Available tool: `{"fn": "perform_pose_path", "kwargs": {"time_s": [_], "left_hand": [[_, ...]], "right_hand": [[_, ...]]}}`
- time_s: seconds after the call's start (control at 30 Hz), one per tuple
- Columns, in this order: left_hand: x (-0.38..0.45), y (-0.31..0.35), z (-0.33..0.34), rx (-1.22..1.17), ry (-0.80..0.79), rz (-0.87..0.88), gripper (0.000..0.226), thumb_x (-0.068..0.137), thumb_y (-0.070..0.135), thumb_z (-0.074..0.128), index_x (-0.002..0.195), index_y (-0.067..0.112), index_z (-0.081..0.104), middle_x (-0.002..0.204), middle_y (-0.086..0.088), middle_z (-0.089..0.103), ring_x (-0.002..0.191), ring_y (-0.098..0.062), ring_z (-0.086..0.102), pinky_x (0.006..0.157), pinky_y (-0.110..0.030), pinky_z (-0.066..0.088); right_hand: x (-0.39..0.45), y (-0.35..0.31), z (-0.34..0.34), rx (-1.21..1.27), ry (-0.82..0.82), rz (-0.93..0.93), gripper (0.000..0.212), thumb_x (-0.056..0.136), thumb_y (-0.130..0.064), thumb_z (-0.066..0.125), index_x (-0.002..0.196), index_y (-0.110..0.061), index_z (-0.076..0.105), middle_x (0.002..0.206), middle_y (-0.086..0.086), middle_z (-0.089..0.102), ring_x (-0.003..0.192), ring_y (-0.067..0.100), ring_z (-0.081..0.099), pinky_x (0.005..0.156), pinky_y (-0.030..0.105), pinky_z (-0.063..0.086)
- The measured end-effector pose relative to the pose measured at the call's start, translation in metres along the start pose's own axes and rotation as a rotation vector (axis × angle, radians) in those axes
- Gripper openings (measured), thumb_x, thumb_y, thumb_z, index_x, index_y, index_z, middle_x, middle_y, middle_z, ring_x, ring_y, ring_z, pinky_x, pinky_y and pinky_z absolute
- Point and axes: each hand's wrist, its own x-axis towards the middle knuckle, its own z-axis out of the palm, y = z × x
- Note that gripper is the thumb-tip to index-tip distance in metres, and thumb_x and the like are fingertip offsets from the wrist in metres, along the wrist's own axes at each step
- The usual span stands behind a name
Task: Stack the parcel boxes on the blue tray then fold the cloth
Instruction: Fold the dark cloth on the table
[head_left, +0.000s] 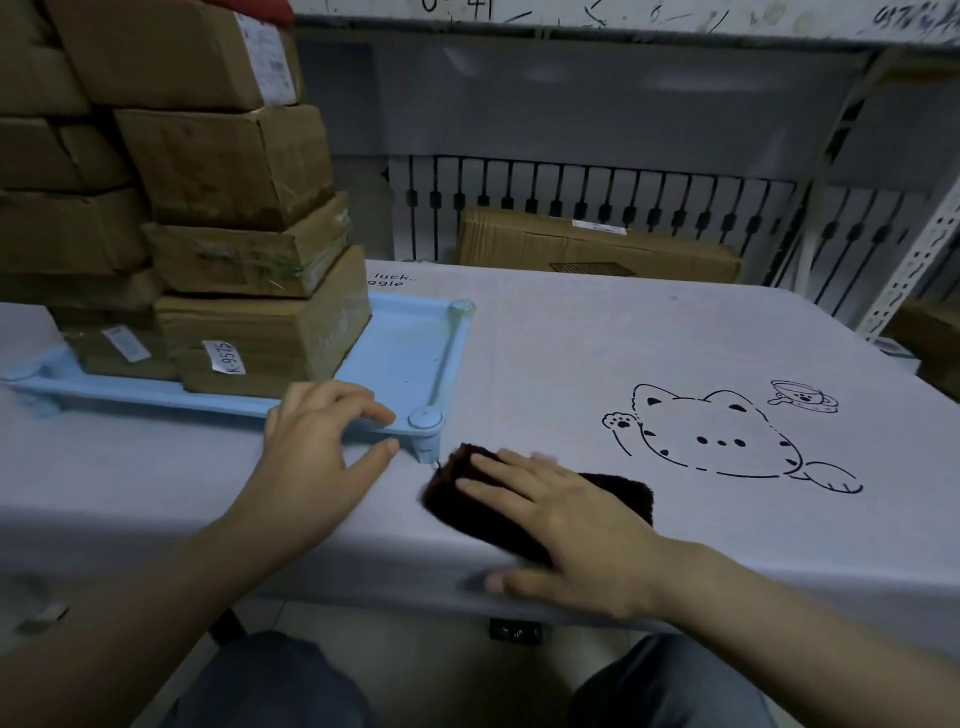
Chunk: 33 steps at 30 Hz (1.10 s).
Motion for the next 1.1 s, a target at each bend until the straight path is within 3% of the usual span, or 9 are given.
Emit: {"fn": "perform_pose_path", "kwargs": {"time_s": [0.1,0.3,0.43,0.53,0.6,0.7,0.77,0.93,1.1], "left_hand": [[-0.010,-0.001,-0.001,0.013,-0.006,-0.018,0.034,0.075,0.044,0.057,0.101,0.027,0.071,0.112,0.009,0.058,0.116,-0.017,0.042,0.091,-0.027,0.023],[-0.015,-0.005,-0.011,0.012,0.006,-0.086,0.023,0.083,0.028,0.073,0.106,0.026,0.070,0.117,0.005,0.056,0.118,-0.018,0.042,0.090,-0.026,0.023],[-0.014,-0.007,-0.018,-0.095,0.013,-0.133,0.017,0.084,0.022,0.073,0.101,0.024,0.070,0.112,0.006,0.058,0.111,-0.014,0.047,0.095,-0.030,0.036],[-0.014,0.005,-0.027,-0.399,0.047,-0.302,0.010,0.091,0.023,0.064,0.097,0.018,0.071,0.101,0.003,0.068,0.095,-0.008,0.061,0.085,-0.022,0.047],[-0.011,0.014,-0.032,-0.767,0.035,-0.497,0.029,0.096,0.033,0.056,0.104,0.010,0.070,0.098,-0.008,0.074,0.094,-0.018,0.070,0.084,-0.031,0.052],[-0.005,0.025,-0.041,-1.364,-0.165,-0.803,0.066,0.087,0.060,0.051,0.121,0.004,0.059,0.109,-0.019,0.072,0.101,-0.030,0.071,0.091,-0.044,0.052],[-0.003,0.033,-0.044,-1.535,-0.316,-0.824,0.077,0.082,0.064,0.054,0.125,0.000,0.056,0.117,-0.023,0.068,0.109,-0.036,0.067,0.098,-0.051,0.048],[0.014,0.046,-0.033,-1.261,-0.201,-0.684,0.024,0.089,0.007,0.064,0.113,0.007,0.067,0.111,-0.014,0.072,0.099,-0.024,0.070,0.081,-0.045,0.058],[0.030,0.032,-0.033,-1.230,-0.119,-0.714,0.033,0.085,-0.002,0.067,0.117,0.007,0.065,0.103,-0.015,0.074,0.088,-0.021,0.071,0.065,-0.029,0.058]], "right_hand": [[-0.007,-0.002,0.003,-0.071,-0.001,-0.022,0.089,0.087,-0.028,0.062,0.157,-0.036,0.006,0.167,-0.007,-0.001,0.153,0.018,0.004,0.124,0.038,0.005],[-0.017,-0.020,-0.003,0.038,0.002,-0.050,0.096,0.081,0.006,0.050,0.156,-0.039,0.010,0.165,-0.014,0.000,0.152,0.008,0.000,0.120,0.021,-0.007],[-0.012,-0.036,-0.040,0.601,-0.011,0.024,0.070,0.089,0.009,0.050,0.146,-0.030,0.045,0.148,-0.012,0.049,0.137,-0.002,0.041,0.117,0.019,0.027],[0.002,-0.047,-0.072,1.071,0.045,0.175,0.041,0.094,0.009,0.052,0.125,-0.014,0.066,0.112,0.003,0.072,0.098,0.010,0.068,0.089,0.020,0.053],[0.017,-0.051,-0.088,1.389,0.077,0.248,0.032,0.094,0.008,0.050,0.118,-0.004,0.067,0.097,0.013,0.073,0.076,0.017,0.070,0.069,0.022,0.058],[0.038,-0.057,-0.108,1.737,0.104,0.362,0.022,0.096,0.003,0.048,0.111,0.004,0.064,0.083,0.019,0.072,0.062,0.024,0.071,0.057,0.030,0.061],[0.051,-0.060,-0.112,1.894,0.086,0.450,0.022,0.097,-0.005,0.050,0.112,0.005,0.062,0.085,0.021,0.073,0.064,0.028,0.071,0.058,0.037,0.061],[0.078,-0.052,-0.099,1.631,0.213,0.511,0.020,0.096,-0.013,0.059,0.110,-0.002,0.069,0.096,0.016,0.076,0.078,0.025,0.074,0.065,0.032,0.060],[0.084,-0.039,-0.104,1.364,0.212,0.521,0.021,0.095,-0.004,0.058,0.112,-0.014,0.067,0.107,0.011,0.074,0.100,0.027,0.070,0.084,0.045,0.058]]}}
